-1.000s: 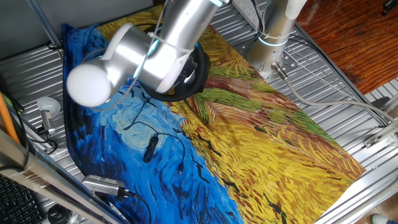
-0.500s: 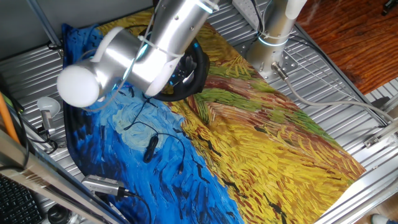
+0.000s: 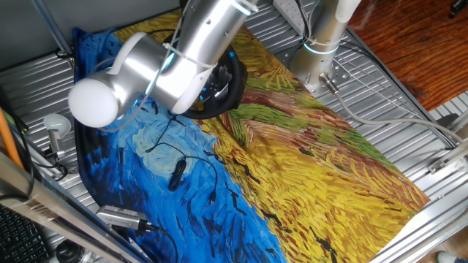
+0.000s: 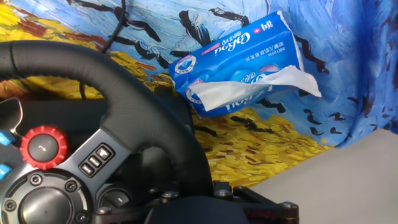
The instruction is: Rotate the steering wheel 90 degrees clockwise
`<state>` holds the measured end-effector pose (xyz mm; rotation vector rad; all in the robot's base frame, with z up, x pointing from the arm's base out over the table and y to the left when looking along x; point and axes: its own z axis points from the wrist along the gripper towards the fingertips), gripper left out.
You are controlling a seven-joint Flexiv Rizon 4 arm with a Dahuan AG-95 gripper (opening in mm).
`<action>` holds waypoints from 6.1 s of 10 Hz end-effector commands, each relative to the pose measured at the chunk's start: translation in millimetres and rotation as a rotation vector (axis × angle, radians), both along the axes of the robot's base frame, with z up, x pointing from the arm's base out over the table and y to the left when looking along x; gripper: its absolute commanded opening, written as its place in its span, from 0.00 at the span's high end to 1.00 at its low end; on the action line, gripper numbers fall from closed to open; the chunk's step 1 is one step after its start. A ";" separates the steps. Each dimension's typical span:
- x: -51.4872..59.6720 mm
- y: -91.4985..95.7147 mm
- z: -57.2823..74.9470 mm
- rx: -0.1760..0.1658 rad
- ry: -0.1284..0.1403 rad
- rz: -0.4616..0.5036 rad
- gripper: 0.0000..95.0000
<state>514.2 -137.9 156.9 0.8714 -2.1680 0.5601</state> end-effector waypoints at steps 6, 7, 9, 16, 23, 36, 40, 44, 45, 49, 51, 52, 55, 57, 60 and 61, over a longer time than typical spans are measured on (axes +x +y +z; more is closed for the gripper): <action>-3.0 -3.6 4.6 -0.045 0.026 -0.096 0.80; -3.2 -4.1 4.8 -0.045 0.028 -0.101 0.80; -4.8 -5.7 7.5 -0.063 0.048 -0.151 0.80; -8.7 -11.1 11.1 -0.055 0.047 -0.220 0.80; -15.0 -13.9 17.2 -0.041 0.024 -0.249 0.80; -35.6 -15.6 34.2 -0.025 -0.031 -0.282 0.80; -42.3 -17.1 34.8 -0.025 -0.045 -0.291 0.80; -47.9 -13.9 39.9 -0.038 -0.057 -0.310 0.80; -48.9 -13.8 40.2 -0.038 -0.060 -0.305 1.00; -51.2 -17.3 36.6 -0.002 -0.103 -0.256 1.00; -51.2 -17.3 36.6 0.041 -0.136 -0.227 1.00; -51.2 -17.3 36.6 0.065 -0.143 -0.240 1.00; -51.2 -17.3 36.6 0.081 -0.174 -0.245 1.00; -51.2 -17.3 36.6 0.089 -0.194 -0.238 1.00; -51.2 -17.3 36.6 0.112 -0.217 -0.229 1.00; -51.2 -17.3 36.6 0.116 -0.226 -0.223 1.00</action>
